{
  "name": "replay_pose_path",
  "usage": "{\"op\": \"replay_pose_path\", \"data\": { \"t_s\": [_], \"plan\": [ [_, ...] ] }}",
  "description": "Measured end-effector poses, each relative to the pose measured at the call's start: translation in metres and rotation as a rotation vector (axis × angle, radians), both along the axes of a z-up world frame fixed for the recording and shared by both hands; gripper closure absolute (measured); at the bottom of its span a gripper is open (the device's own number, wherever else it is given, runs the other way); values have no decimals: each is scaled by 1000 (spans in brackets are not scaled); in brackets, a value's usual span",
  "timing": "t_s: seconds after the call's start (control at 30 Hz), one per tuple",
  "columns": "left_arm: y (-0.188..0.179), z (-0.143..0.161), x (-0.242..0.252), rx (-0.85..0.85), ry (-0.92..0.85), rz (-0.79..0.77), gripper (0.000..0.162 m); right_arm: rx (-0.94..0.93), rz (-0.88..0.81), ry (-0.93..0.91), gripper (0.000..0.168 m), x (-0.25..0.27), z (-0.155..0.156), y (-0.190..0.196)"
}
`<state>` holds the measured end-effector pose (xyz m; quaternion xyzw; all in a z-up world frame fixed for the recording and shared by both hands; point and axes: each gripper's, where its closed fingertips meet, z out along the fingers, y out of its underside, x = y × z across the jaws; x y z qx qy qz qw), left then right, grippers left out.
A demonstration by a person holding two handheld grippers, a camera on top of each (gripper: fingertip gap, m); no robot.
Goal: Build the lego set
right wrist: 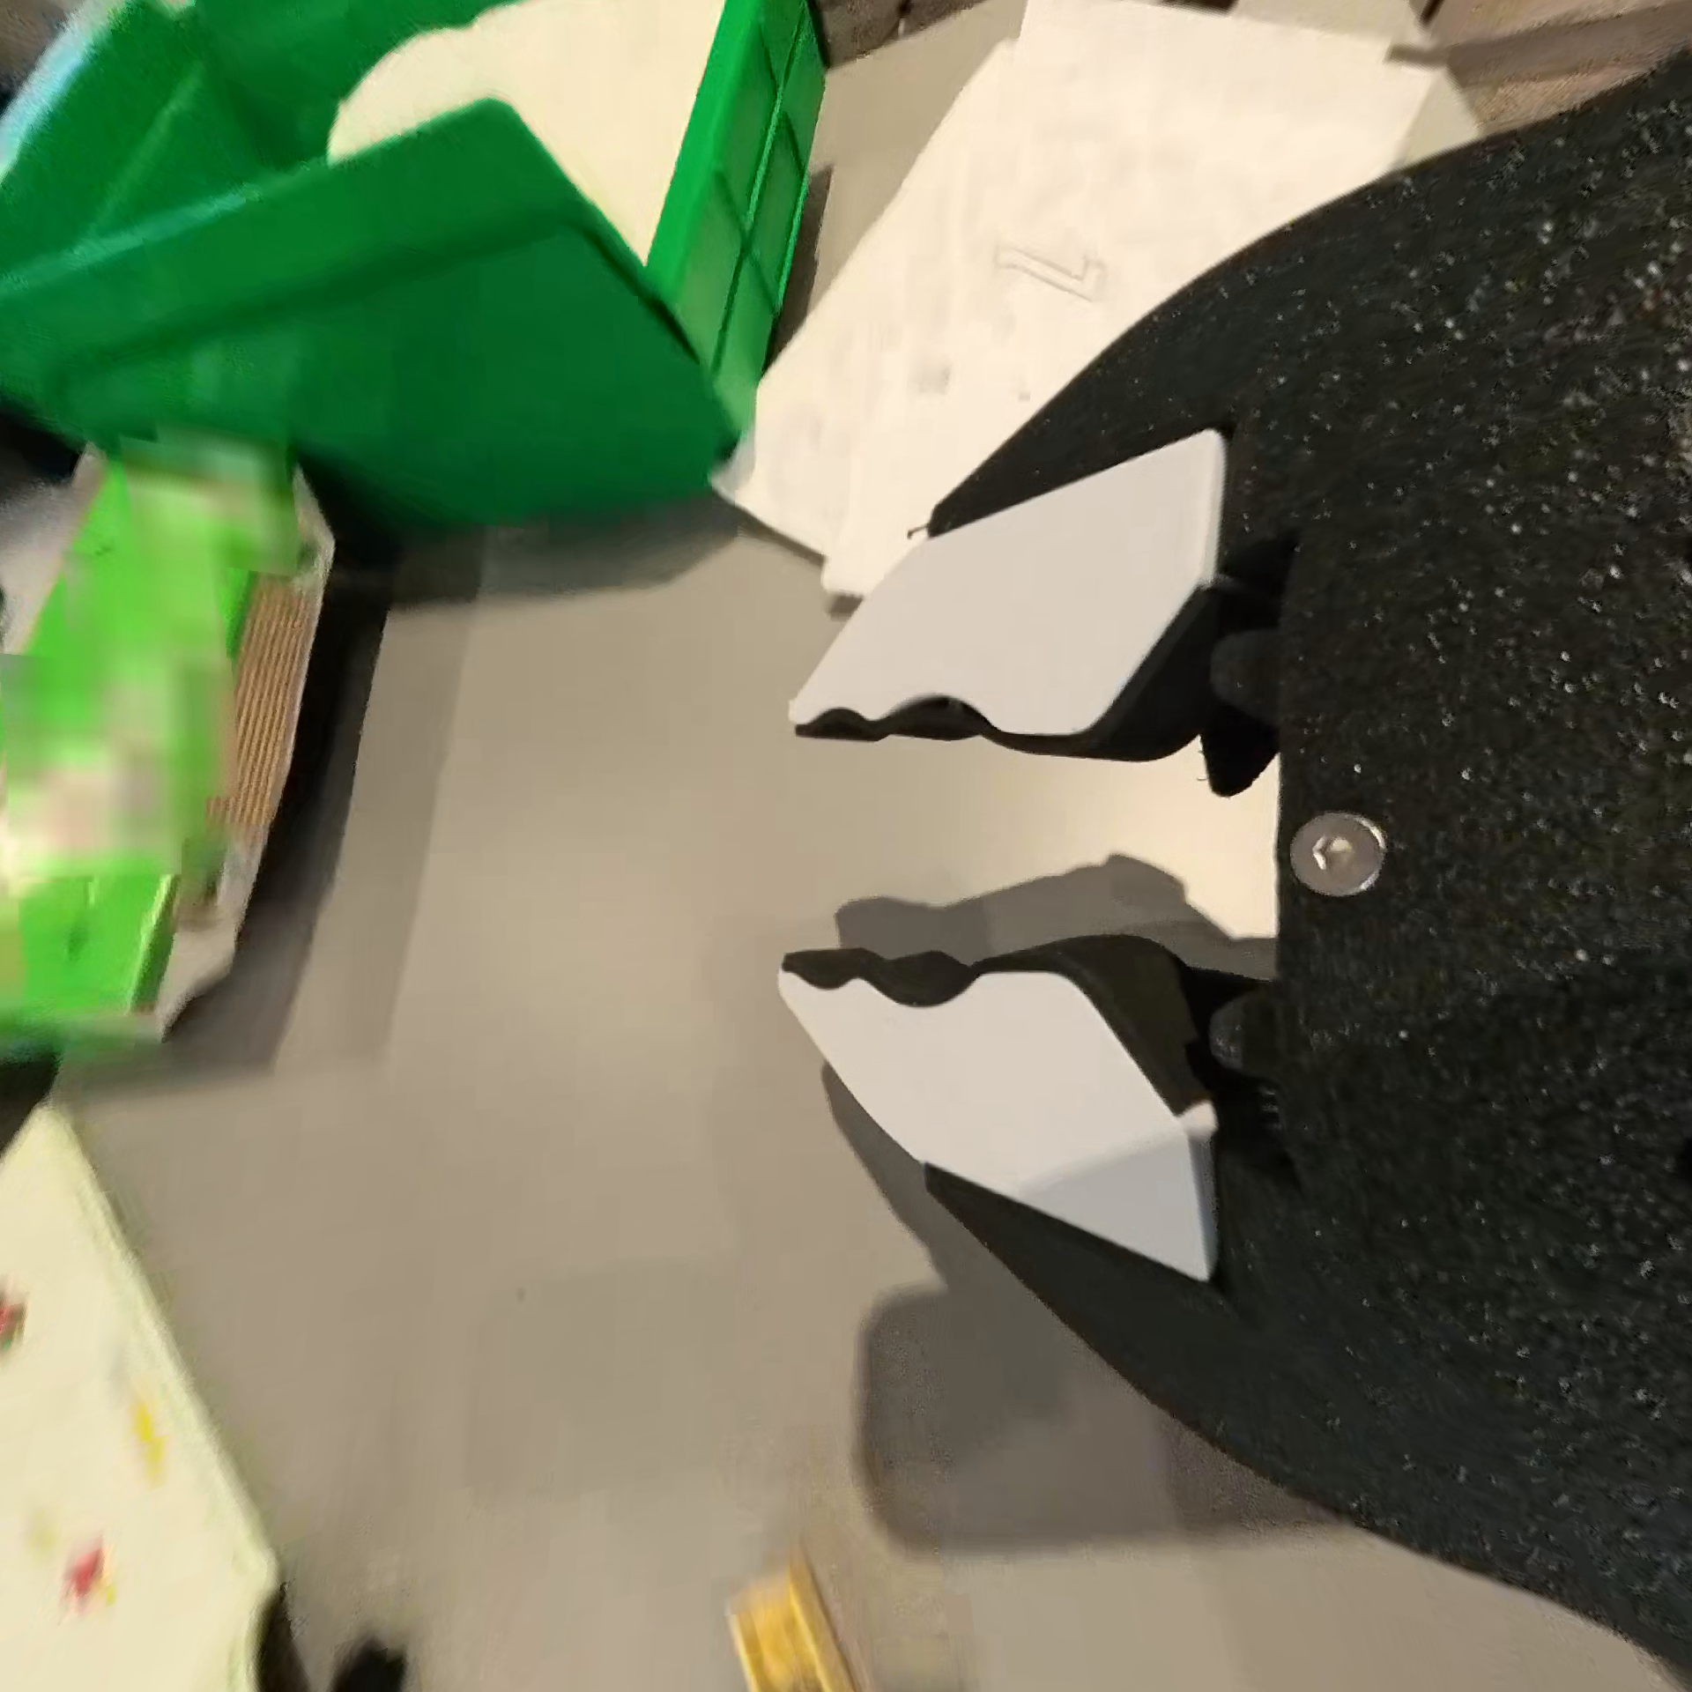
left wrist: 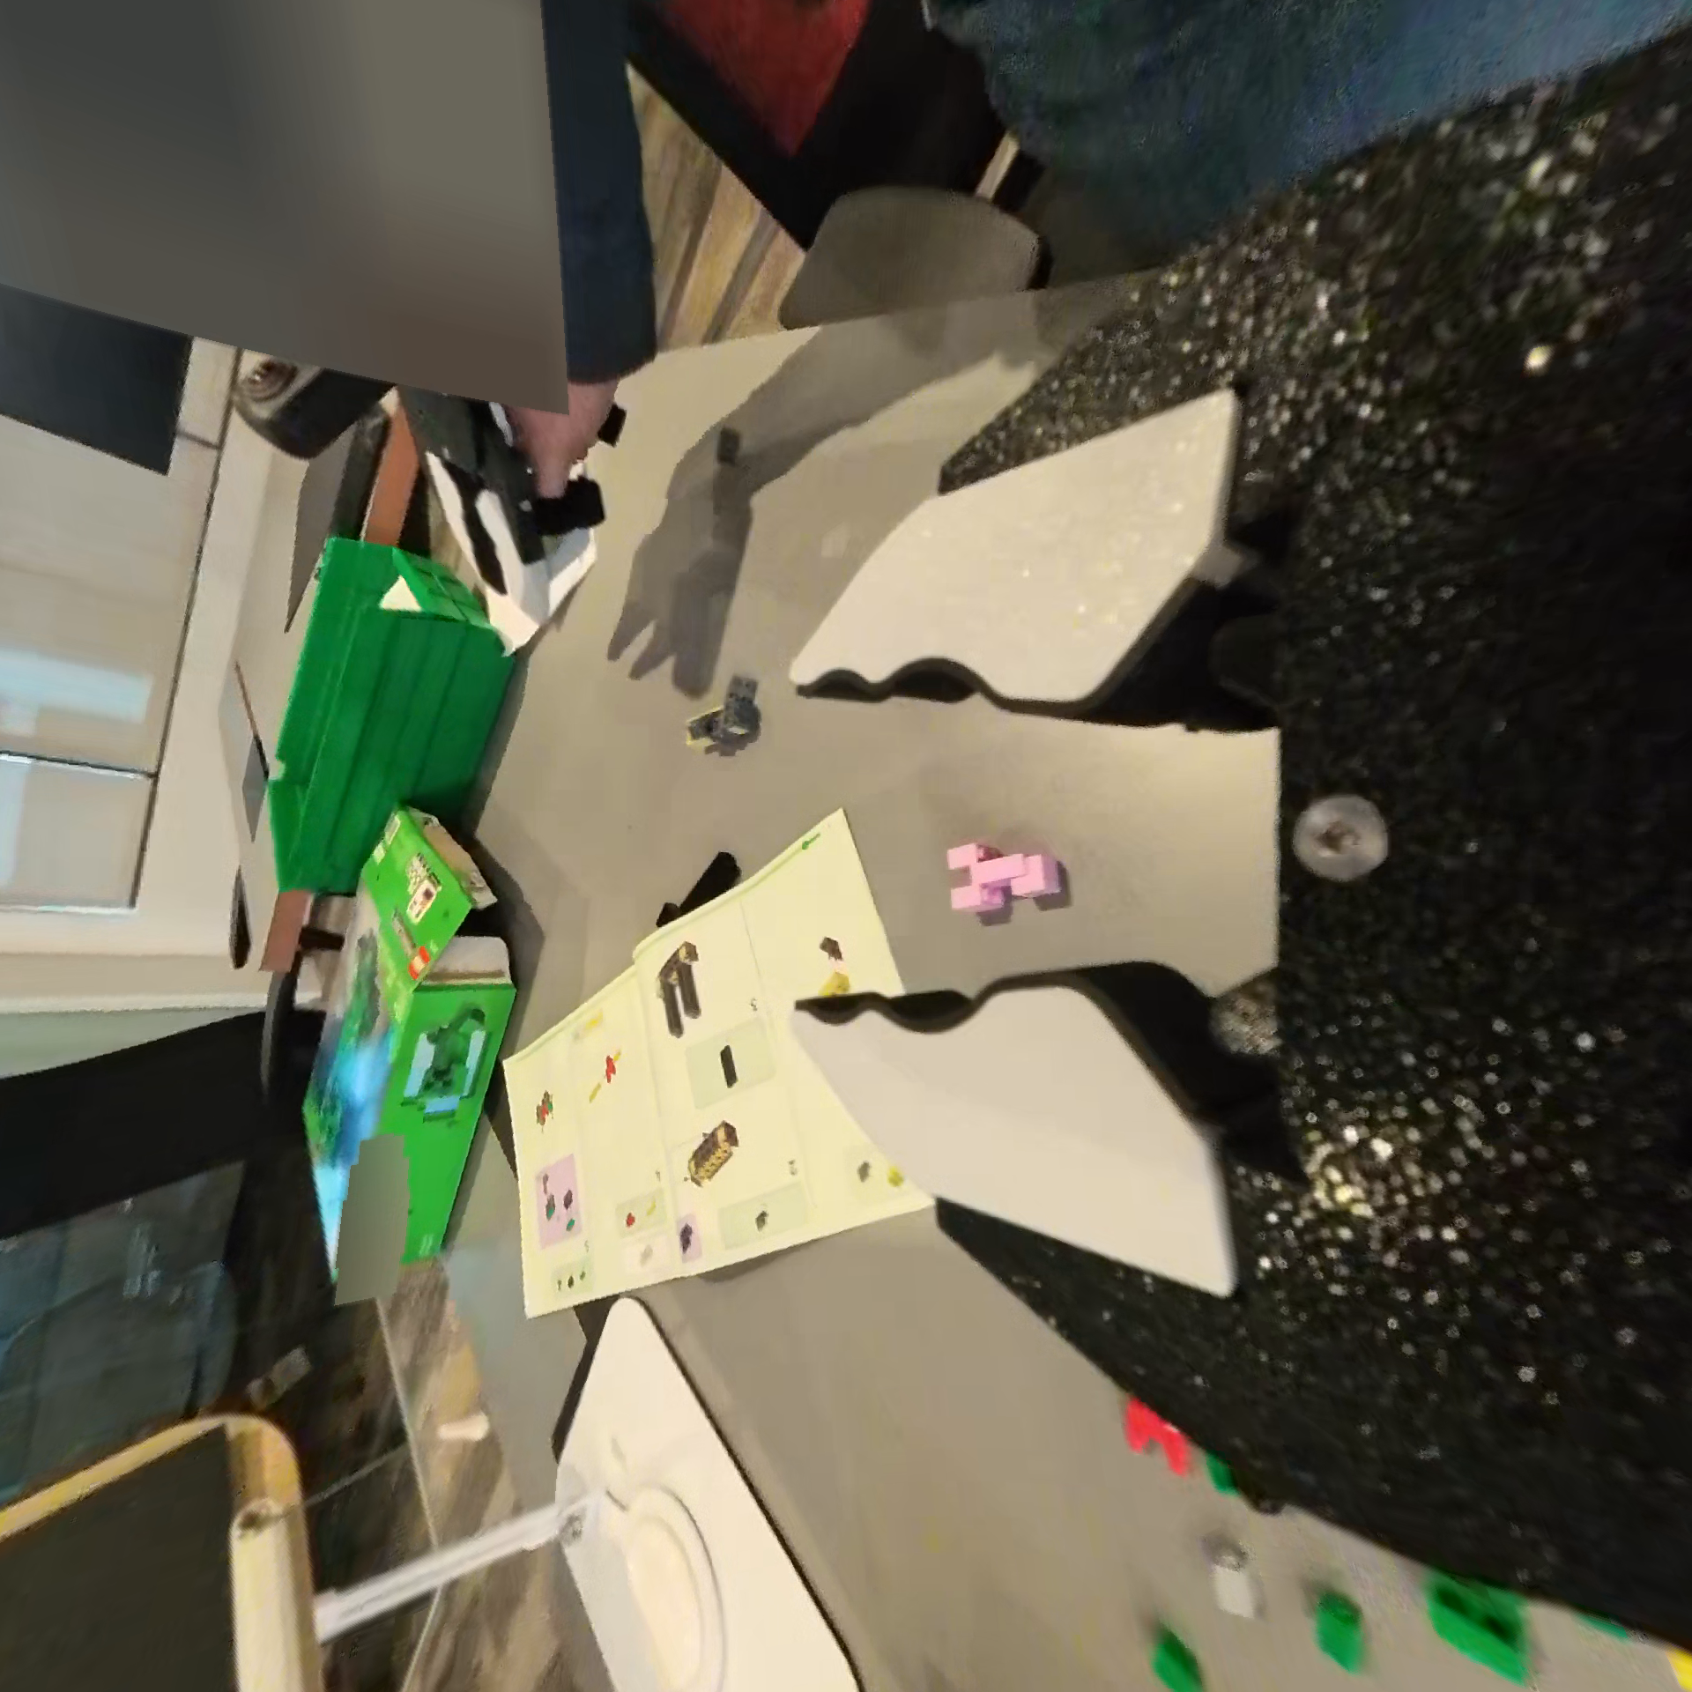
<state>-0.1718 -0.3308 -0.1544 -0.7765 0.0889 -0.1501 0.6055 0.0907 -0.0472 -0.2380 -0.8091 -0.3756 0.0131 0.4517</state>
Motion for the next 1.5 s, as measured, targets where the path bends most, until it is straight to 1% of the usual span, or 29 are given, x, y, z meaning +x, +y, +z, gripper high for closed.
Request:
{"op": "replay_pose_path", "data": {
  "t_s": [0.03,0.1,0.17,0.23,0.27,0.33,0.43,0.53,0.57,0.63,0.7,0.77,0.8,0.87,0.9,0.93,1.0,1.03,1.07,1.17,1.27,1.3,1.33,1.47,1.5],
  "plan": [
    [-5,-3,0,10,-6,18,100,10,-2,13,126,1,0,9],
    [-12,-8,-1,46,-21,57,99,45,26,28,128,-4,-1,24],
    [-13,-15,-2,73,-21,98,99,88,79,-29,128,-8,-10,38],
    [-15,-17,1,104,-9,130,97,185,132,-97,126,-11,-11,54],
    [-16,-17,3,125,5,155,97,259,167,-110,124,-18,-3,60],
    [-17,-18,9,164,53,206,97,394,252,-18,128,-43,25,64],
    [-13,-18,27,201,136,278,95,468,412,200,130,-75,59,59],
    [-9,-15,54,231,190,365,96,460,569,359,135,-79,70,50],
    [-8,-14,65,228,209,392,97,433,608,410,138,-76,69,48],
    [-6,-11,86,217,228,445,99,371,665,494,137,-65,63,46],
    [-5,-4,107,223,207,486,102,362,636,553,138,-49,55,58],
    [0,1,121,217,211,522,101,375,620,595,140,-35,46,68],
    [2,2,125,213,229,538,100,385,617,619,140,-30,51,70],
    [6,6,132,225,274,586,99,427,659,699,140,-23,70,65],
    [8,10,135,241,295,612,100,451,661,729,141,-21,73,65],
    [9,13,138,259,313,640,104,445,641,742,146,-19,70,68],
    [11,18,142,285,336,690,115,420,609,704,160,-21,63,76],
    [15,19,145,293,334,695,115,425,579,692,166,-22,61,81],
    [19,20,148,295,326,689,115,429,565,678,168,-21,60,84],
    [36,22,151,291,337,664,108,449,582,667,166,-20,61,80],
    [51,27,148,326,347,673,107,459,564,677,162,-14,62,80],
    [56,27,147,341,338,678,107,458,574,679,163,-15,61,78],
    [60,27,145,353,326,680,107,468,598,678,168,-16,61,75],
    [72,22,131,421,315,725,109,512,653,603,168,-24,58,65],
    [74,21,127,442,326,734,114,522,675,584,168,-26,56,60]
  ]
}}
